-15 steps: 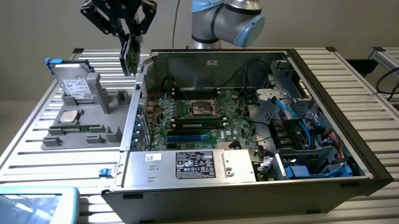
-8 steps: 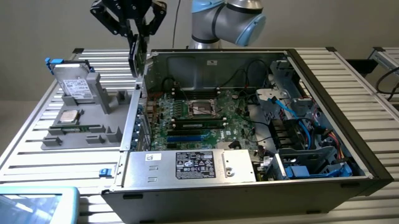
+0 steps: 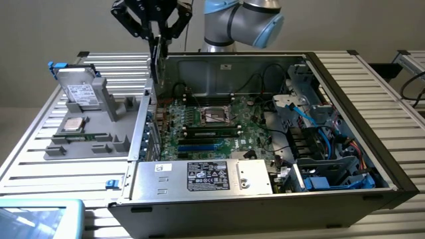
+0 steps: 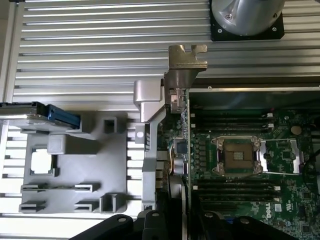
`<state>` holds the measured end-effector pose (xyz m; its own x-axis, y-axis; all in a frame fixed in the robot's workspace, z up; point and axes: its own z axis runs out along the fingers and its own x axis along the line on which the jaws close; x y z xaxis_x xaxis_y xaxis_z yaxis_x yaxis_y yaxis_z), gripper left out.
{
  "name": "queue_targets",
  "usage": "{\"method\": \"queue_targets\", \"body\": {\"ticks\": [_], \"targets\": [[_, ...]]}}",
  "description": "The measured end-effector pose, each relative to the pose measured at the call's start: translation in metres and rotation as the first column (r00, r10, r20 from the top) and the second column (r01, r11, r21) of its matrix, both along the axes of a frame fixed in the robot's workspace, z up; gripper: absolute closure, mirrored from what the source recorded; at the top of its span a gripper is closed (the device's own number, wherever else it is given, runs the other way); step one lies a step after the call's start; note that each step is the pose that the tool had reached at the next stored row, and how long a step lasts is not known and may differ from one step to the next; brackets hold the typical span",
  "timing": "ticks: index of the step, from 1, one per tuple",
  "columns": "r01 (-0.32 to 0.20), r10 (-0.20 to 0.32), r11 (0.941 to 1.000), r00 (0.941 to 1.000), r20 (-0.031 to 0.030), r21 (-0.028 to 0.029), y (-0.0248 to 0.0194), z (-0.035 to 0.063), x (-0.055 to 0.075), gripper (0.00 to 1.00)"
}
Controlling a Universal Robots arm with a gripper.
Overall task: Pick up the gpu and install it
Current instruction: 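Pick up the gpu and move the gpu toward the slot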
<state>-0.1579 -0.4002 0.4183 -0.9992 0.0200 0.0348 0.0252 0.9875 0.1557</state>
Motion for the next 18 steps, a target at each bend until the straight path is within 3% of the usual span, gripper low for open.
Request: {"method": "queue_targets", "body": {"ticks": [5,13,18], "targets": [[0.0,0.0,1.0,1.0,-0.0007,0.0,-0.0035,-0.0022,0.021,0.72],[0.0,0.0,1.0,1.0,-0.0034,-0.0001,-0.0176,-0.0136,0.048,0.72],[0.0,0.0,1.0,1.0,-0.0034,-0.0001,-0.022,-0.0226,0.07,0.72]]}}
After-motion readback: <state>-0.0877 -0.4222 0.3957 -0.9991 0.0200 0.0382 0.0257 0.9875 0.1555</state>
